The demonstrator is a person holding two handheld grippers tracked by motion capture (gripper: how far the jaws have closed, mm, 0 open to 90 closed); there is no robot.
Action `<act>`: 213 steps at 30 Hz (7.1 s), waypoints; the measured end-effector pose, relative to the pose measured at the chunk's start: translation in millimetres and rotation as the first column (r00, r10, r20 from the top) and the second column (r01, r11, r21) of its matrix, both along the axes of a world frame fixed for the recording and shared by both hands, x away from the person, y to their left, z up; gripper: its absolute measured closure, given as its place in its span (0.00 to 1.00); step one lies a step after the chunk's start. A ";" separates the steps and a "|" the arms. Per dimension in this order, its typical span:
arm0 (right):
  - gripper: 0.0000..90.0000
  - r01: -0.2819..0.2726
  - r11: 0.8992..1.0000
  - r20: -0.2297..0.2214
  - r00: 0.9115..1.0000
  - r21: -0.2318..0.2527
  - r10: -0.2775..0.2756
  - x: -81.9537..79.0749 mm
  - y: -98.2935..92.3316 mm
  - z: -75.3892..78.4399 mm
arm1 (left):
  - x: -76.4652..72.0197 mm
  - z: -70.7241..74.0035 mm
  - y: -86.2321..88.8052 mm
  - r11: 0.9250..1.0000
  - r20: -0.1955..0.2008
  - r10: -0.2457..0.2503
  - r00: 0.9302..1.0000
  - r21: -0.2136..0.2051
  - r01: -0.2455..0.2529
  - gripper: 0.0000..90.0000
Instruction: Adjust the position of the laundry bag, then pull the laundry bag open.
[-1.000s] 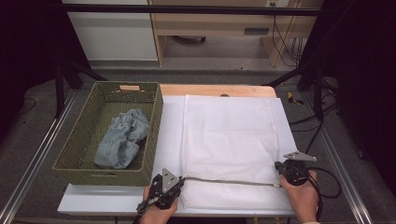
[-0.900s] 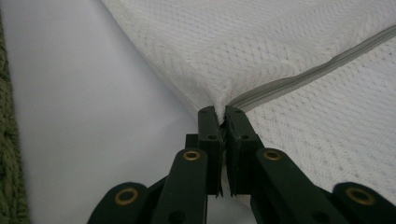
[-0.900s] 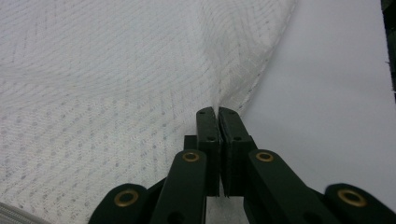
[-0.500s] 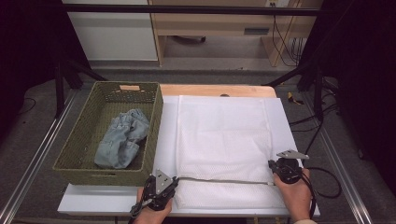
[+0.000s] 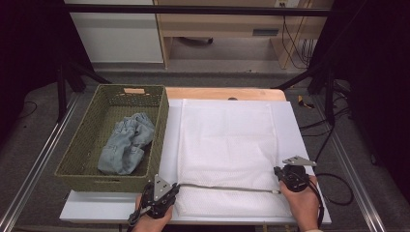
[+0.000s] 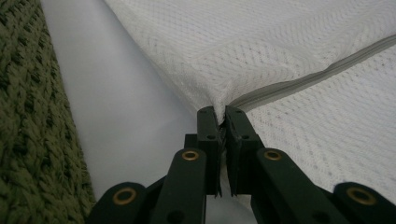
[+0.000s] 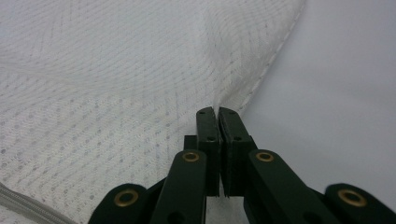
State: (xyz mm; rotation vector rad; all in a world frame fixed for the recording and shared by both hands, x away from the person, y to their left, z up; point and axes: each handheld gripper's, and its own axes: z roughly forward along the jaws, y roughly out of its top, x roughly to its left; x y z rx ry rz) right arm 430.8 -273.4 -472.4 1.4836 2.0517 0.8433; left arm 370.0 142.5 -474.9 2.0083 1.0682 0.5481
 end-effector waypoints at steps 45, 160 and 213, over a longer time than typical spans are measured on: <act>0.07 -0.047 0.997 0.234 0.972 0.055 0.032 -69.7 -15.0 21.6 | -8.8 7.0 -24.2 0.980 0.056 -0.117 0.992 -0.153 0.124 0.05; 0.92 -0.104 0.987 0.276 0.959 0.120 0.067 -74.0 3.4 14.9 | 19.7 57.9 -68.6 0.971 0.169 -0.156 0.973 -0.153 0.182 0.25; 0.92 -0.176 0.975 0.333 0.935 0.133 0.123 -79.2 9.4 23.0 | 37.1 15.8 -226.9 0.896 0.074 -0.436 0.897 -0.058 0.440 0.86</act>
